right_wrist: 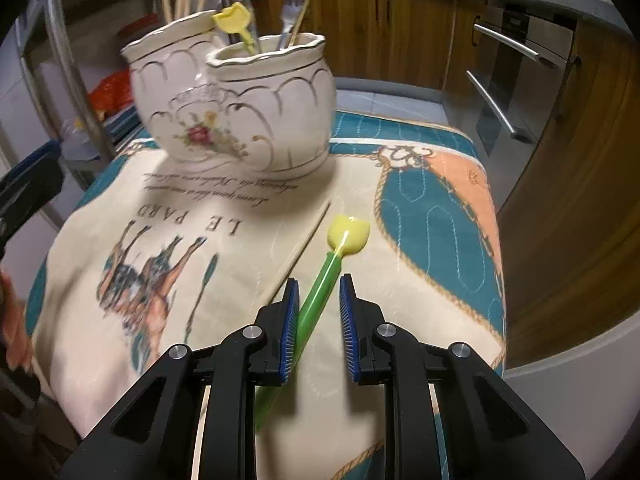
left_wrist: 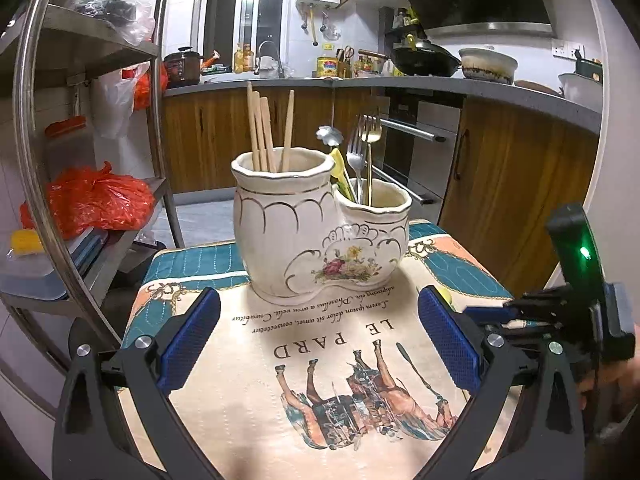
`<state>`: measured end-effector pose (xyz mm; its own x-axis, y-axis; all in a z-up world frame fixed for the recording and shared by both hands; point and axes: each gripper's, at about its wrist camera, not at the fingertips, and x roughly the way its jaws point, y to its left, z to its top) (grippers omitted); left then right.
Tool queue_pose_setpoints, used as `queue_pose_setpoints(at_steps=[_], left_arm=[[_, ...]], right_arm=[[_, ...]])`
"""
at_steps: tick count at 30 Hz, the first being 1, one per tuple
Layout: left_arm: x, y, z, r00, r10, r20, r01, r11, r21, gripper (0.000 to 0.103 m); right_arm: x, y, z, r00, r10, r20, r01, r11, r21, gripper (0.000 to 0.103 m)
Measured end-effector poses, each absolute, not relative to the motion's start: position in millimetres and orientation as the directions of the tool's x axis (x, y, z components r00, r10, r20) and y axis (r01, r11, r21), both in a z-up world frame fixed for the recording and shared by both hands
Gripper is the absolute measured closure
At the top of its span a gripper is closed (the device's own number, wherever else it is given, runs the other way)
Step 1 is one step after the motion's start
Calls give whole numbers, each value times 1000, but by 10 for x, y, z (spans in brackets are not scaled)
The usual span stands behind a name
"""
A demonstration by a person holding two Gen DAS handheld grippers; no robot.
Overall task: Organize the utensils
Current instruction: 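Grasp the green tulip-topped spoon with the right tool while the left tool grasps the last chopstick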
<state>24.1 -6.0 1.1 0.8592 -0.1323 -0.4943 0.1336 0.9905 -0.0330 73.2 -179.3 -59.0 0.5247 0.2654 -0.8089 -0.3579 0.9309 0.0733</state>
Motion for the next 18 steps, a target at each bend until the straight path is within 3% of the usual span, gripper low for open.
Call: queue_pose_setpoints(at_steps=[2, 6, 18], left_arm=[[241, -85, 5, 857, -134, -497, 138, 990, -30, 6], [247, -160, -7, 849, -142, -509, 154, 988, -19, 6], [360, -539, -184, 756, -215, -619, 232, 971, -54, 6]], right_arm=[[796, -1791, -601, 526, 262, -809, -353, 933, 73, 81], [833, -1816, -609, 533, 273, -801, -353, 932, 83, 92], [765, -2218, -488, 607, 353, -712, -320, 929, 187, 93]])
